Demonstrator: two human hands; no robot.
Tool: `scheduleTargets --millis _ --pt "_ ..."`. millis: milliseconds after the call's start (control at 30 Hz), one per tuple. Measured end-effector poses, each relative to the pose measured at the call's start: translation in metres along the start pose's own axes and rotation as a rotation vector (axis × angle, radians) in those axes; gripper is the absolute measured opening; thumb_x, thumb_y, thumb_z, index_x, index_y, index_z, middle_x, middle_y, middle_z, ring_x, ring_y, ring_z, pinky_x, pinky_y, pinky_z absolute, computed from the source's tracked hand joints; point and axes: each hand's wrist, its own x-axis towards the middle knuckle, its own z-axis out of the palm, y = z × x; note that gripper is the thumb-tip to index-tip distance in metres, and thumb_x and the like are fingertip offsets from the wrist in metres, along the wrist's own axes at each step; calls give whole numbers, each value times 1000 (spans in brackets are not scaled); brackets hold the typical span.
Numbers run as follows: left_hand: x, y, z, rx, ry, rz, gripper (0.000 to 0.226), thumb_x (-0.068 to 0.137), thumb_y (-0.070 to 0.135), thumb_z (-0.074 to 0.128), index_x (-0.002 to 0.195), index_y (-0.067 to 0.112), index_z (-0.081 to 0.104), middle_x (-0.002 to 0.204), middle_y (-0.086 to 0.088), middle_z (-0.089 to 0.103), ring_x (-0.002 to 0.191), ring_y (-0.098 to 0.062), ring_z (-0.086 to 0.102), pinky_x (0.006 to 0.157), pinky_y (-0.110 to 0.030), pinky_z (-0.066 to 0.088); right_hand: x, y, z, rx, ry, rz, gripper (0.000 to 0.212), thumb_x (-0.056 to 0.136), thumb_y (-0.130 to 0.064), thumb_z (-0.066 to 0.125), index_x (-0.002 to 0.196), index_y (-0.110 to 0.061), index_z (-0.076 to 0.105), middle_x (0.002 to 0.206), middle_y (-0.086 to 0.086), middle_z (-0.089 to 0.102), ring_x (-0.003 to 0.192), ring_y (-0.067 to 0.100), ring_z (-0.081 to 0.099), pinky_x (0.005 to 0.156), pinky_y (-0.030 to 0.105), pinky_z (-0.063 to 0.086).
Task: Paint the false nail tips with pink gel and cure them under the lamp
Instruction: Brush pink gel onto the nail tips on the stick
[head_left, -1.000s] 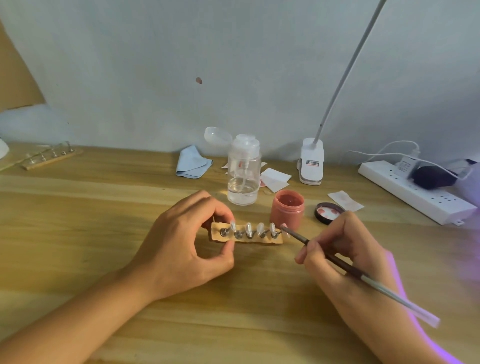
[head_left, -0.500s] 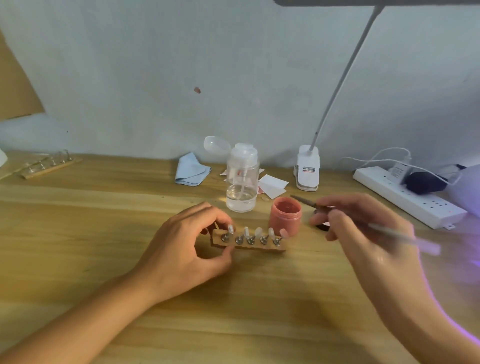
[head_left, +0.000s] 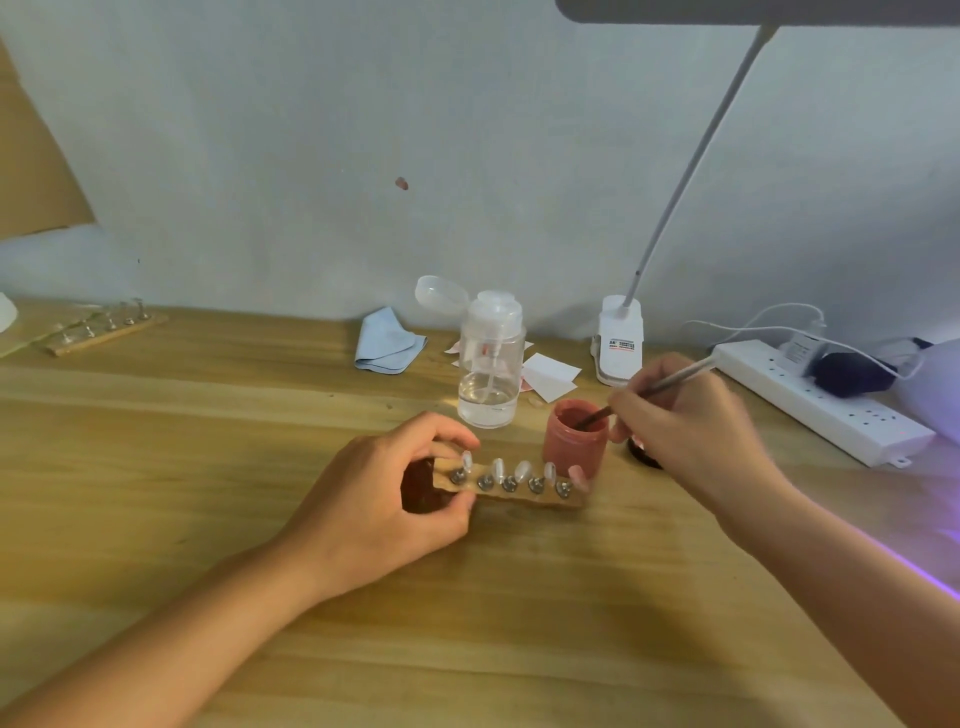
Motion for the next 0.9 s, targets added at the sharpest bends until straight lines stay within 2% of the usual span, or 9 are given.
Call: scheduleTargets --millis 100,167,233,300,400,500,633,800,900 --pt "-1 0 0 5 40 14 29 71 40 66 99 32 66 87 21 70 73 -11 67 69 -32 54 -21 2 -5 373 201 -103 13 90 -17 57 78 -19 53 64 -1 71 56 9 60 54 22 48" --pt "-1 2 -1 29 76 50 26 72 38 66 98 32 67 82 21 67 67 -10 66 64 -24 53 -42 7 -6 517 205 -219 6 94 -19 52 88 -18 52 77 0 75 70 12 69 63 16 50" --pt "-2 4 -2 55 99 85 25 73 35 66 98 33 66 81 23 64 65 -6 65 63 -17 49 -60 14 -3 456 129 -335 7 92 -20 53 97 -21 59 89 0 76 83 13 70 73 17 51" --pt "-3 6 -3 72 106 103 25 75 36 66 100 32 66 82 21 65 66 -6 66 63 -20 51 -71 18 0 335 81 -402 11 84 -16 60 94 -20 63 87 1 73 87 14 68 76 21 51" --pt "-3 7 -2 98 108 132 26 76 36 66 102 31 66 84 22 65 66 -6 66 63 -22 52 -78 19 1 199 130 -436 12 76 -14 62 84 -23 60 75 -3 67 81 14 65 74 22 49" --pt "-4 7 -2 114 119 147 26 76 35 66 102 32 66 85 24 64 64 -4 65 63 -19 50 -79 17 1 133 137 -431 15 71 -15 63 77 -27 56 71 -3 65 78 20 63 70 38 51" --pt "-4 5 -2 118 131 154 26 76 35 67 101 33 65 84 23 64 63 -3 65 63 -16 49 -77 17 3 119 97 -408 23 75 -5 72 73 -21 56 69 -2 66 80 26 64 67 50 50" --pt "-3 5 -1 123 119 151 25 76 35 66 101 31 66 83 21 65 64 -4 64 63 -14 48 -76 17 4 113 122 -396 18 77 -12 72 72 -18 55 67 -1 68 78 24 66 68 46 51" --pt "-3 4 -1 129 119 143 25 76 37 66 100 31 66 83 20 66 64 -4 65 63 -17 49 -76 18 6 116 136 -395 20 78 -9 71 73 -18 54 67 0 67 75 24 66 64 46 50"
